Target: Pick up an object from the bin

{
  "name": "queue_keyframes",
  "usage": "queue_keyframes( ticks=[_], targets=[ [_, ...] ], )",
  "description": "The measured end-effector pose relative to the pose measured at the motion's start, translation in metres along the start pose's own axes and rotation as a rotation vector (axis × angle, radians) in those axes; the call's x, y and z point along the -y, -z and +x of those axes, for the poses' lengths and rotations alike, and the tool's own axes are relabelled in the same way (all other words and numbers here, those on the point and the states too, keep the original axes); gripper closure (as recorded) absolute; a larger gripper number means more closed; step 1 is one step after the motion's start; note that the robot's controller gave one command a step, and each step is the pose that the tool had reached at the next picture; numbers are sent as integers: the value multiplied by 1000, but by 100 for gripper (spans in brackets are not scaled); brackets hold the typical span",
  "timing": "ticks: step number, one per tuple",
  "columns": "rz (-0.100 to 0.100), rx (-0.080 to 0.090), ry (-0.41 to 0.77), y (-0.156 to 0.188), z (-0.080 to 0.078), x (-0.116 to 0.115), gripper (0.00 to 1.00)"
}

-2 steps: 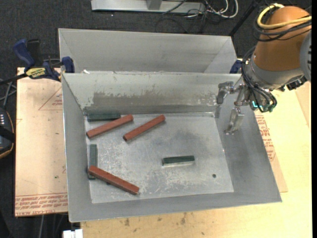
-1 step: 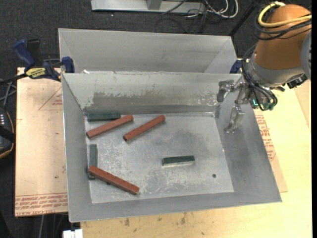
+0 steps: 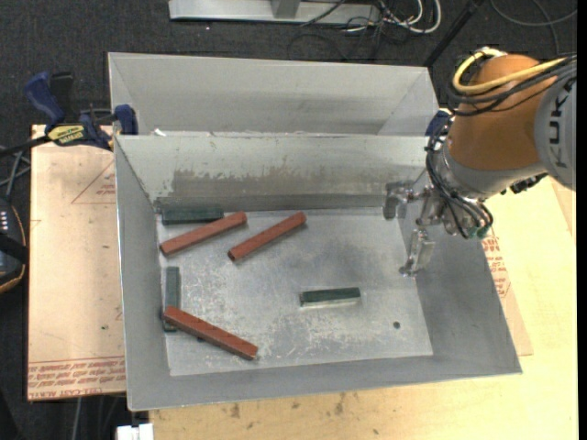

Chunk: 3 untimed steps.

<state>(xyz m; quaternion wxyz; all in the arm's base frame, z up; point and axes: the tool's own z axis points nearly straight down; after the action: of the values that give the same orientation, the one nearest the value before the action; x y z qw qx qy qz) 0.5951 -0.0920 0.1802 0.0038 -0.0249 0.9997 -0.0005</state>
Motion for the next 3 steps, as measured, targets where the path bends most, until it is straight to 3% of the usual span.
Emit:
queue_keyframes(
  ticks=[1, 2, 3],
  targets=[
    [-2, -3, -12, -68, 19, -31, 0],
    [-2, -6, -21, -83, 22, -38, 0],
    [-3, -5, 243, -93, 43, -78, 100]
  ],
)
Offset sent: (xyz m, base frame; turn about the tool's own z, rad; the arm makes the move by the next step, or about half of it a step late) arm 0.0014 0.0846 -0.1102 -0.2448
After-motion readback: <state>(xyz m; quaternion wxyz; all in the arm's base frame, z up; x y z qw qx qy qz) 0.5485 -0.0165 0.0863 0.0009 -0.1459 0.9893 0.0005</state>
